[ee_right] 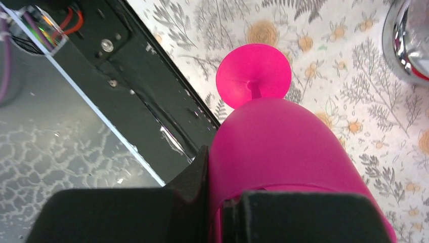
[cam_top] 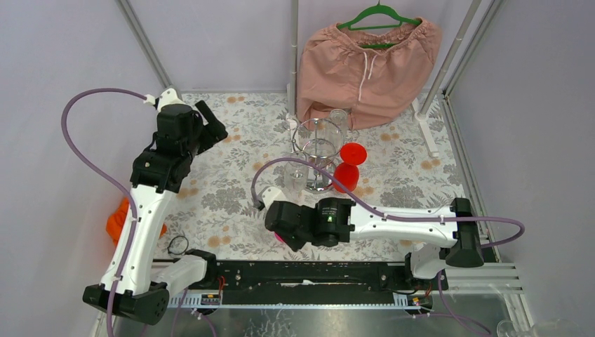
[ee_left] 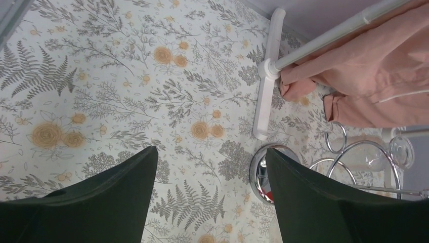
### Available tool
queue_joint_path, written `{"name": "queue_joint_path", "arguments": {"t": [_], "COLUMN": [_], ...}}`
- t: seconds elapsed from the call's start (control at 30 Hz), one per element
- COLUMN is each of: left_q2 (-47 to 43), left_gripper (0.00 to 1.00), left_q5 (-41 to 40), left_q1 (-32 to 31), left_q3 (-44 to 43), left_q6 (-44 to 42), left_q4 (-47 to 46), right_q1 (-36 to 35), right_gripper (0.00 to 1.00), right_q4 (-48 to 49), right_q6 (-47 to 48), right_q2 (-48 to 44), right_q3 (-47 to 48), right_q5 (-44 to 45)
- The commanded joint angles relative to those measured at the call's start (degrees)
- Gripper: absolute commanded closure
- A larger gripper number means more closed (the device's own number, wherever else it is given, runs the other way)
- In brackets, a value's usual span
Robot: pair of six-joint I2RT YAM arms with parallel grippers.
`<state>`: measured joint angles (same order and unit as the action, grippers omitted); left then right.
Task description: Take the wine glass off the wine glass rack
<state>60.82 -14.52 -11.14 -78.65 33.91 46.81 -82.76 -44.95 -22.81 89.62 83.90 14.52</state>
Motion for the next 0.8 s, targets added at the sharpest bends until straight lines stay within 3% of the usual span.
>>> {"name": "queue_joint_path", "arguments": {"t": [0.0,0.37,0.77], "left_q2": [-0.5,-0.1,0.7], "left_gripper": [0.14,0.15,0.15], "left_q5": [3.0,7.8,11.6], "left_q1": [0.4,0.4,0.5], "left_q3": [1.3,2.5,3.8], "left_q6": [-1.3,-0.8,-0.4], "left_q4": [-3.1,-5.2,-7.6], "right_q1": [-0.4,2.1,12.9], "right_gripper": [1.00,1.00,1.00], "right_q4": [0.2,-0.8,-7.6], "right_q6": [-3.0,-3.0,4.8], "right_q2": [-4.3,-7.9,-7.7], "right_q3": [-3.9,-10.5,-8.8], "right_q5": [1.3,-3.2,-9.2]}}
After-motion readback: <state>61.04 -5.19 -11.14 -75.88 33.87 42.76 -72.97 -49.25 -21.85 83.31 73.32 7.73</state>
